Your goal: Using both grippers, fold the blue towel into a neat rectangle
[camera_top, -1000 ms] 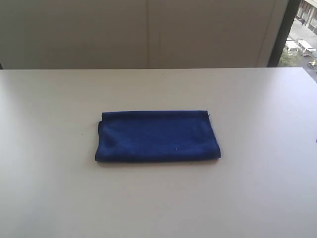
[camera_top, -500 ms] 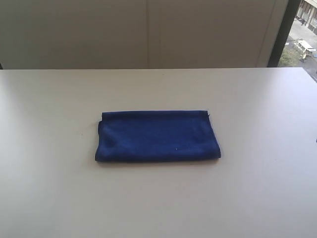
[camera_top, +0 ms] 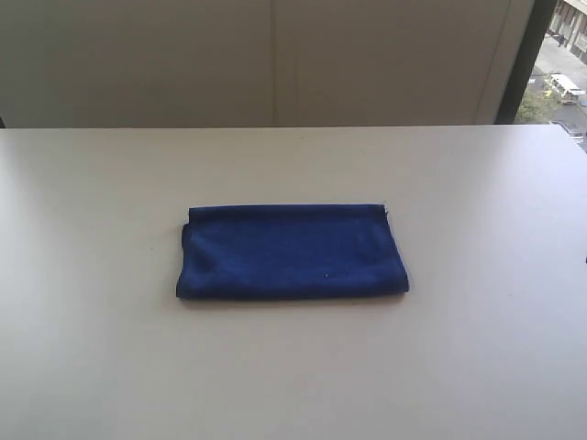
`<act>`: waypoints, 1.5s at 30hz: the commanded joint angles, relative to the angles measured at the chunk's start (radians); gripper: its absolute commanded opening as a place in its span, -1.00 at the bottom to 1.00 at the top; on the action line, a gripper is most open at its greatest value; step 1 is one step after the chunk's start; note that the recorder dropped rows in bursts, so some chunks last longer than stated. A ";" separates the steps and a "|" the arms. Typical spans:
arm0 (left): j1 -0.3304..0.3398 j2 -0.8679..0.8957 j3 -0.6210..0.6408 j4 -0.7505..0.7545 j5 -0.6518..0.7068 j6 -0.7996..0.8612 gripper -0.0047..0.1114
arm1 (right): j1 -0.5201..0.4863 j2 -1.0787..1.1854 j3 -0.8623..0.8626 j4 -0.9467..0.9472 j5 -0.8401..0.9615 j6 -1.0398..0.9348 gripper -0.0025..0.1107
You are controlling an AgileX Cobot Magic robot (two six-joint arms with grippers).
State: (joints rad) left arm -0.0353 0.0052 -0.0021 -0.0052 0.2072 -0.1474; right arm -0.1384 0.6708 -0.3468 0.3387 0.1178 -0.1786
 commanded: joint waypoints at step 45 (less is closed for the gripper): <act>0.082 -0.005 0.002 0.000 -0.005 -0.010 -0.92 | 0.109 -0.088 0.008 0.002 -0.008 -0.001 -0.96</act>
State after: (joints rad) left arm 0.0488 0.0052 -0.0021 -0.0073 0.2068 -0.1533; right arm -0.0392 0.5993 -0.3436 0.3387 0.1191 -0.1786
